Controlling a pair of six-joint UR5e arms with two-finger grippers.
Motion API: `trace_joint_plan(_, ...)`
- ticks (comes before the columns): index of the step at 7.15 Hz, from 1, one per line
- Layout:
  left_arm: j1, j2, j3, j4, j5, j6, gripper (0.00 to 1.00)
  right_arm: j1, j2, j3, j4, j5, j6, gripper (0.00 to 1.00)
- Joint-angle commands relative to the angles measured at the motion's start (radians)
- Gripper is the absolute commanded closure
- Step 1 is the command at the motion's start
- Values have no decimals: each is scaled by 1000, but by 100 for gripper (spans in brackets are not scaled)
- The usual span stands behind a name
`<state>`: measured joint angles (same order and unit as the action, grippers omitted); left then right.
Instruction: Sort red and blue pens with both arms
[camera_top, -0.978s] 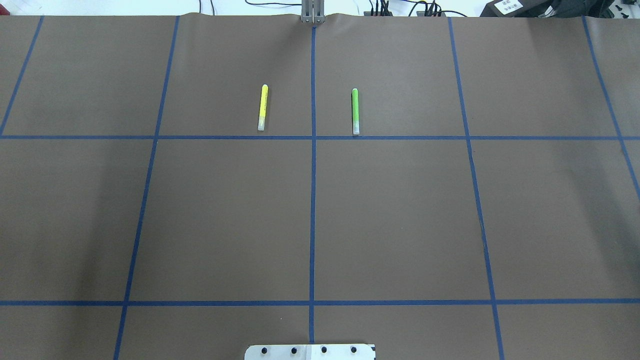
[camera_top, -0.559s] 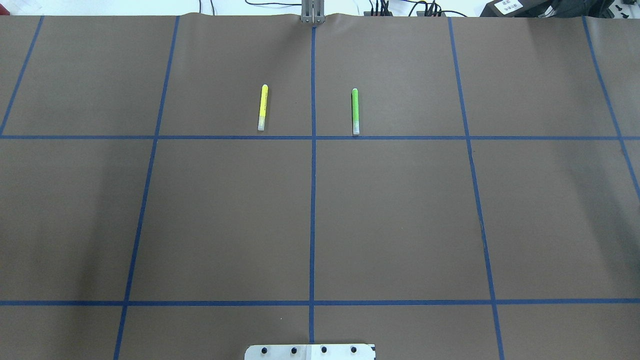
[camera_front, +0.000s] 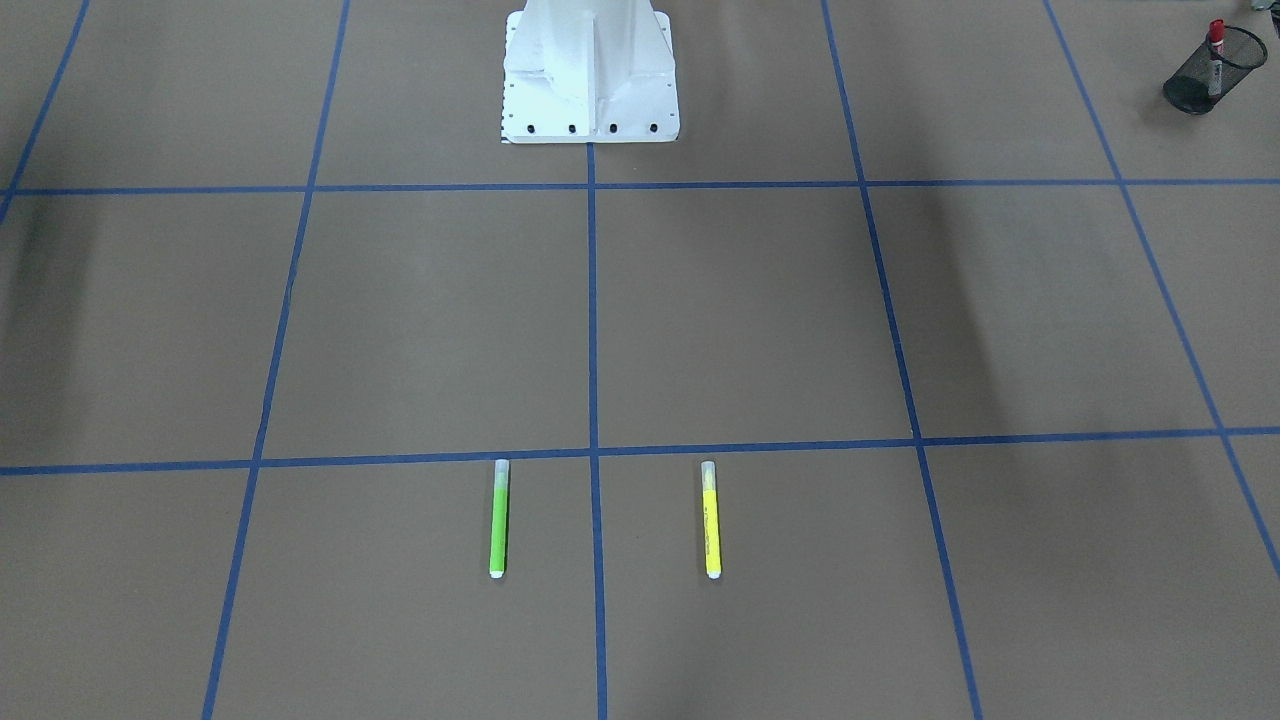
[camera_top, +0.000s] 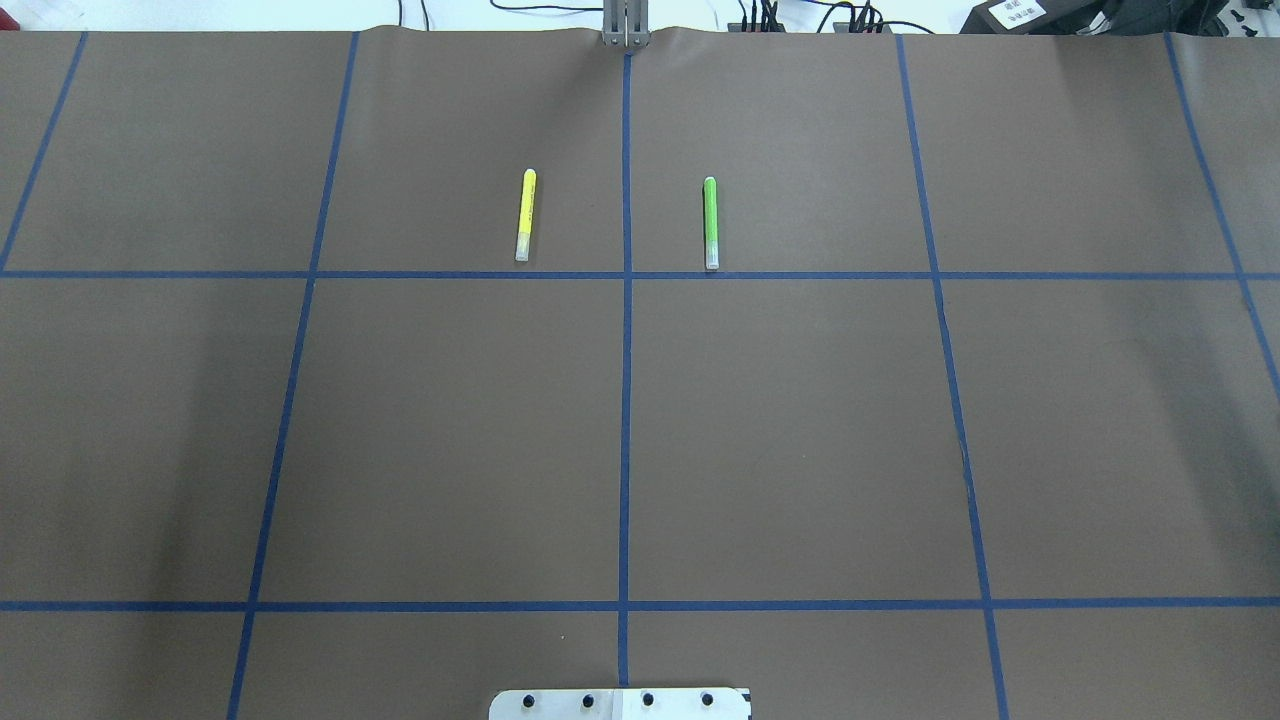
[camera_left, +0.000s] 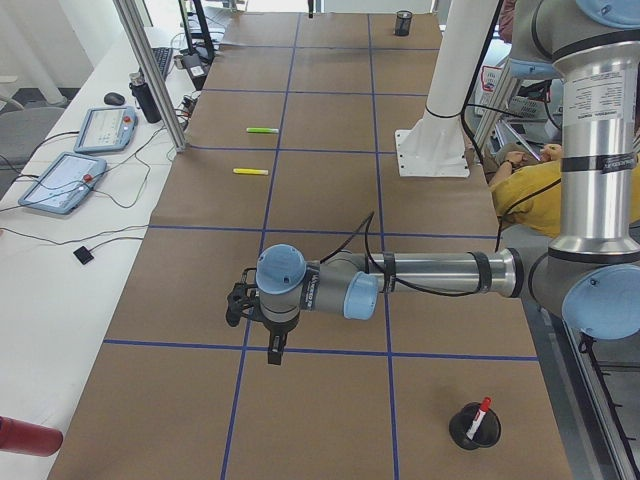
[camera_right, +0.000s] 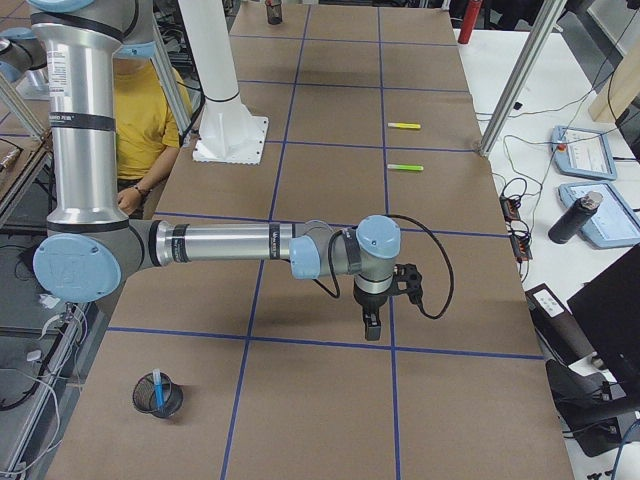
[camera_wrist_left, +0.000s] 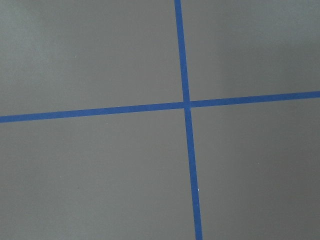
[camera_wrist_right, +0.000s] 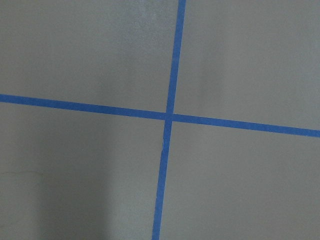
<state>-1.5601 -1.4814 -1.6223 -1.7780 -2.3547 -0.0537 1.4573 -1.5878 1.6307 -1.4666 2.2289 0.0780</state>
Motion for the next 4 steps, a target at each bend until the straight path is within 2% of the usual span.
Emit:
trace_joint_plan(1,0,7,4,0,0,0,0,0,0,1,2,0,0,0)
trace_joint_plan(4,0,26,1,0,-2,0,0,0,0,-2,19,0,0,0)
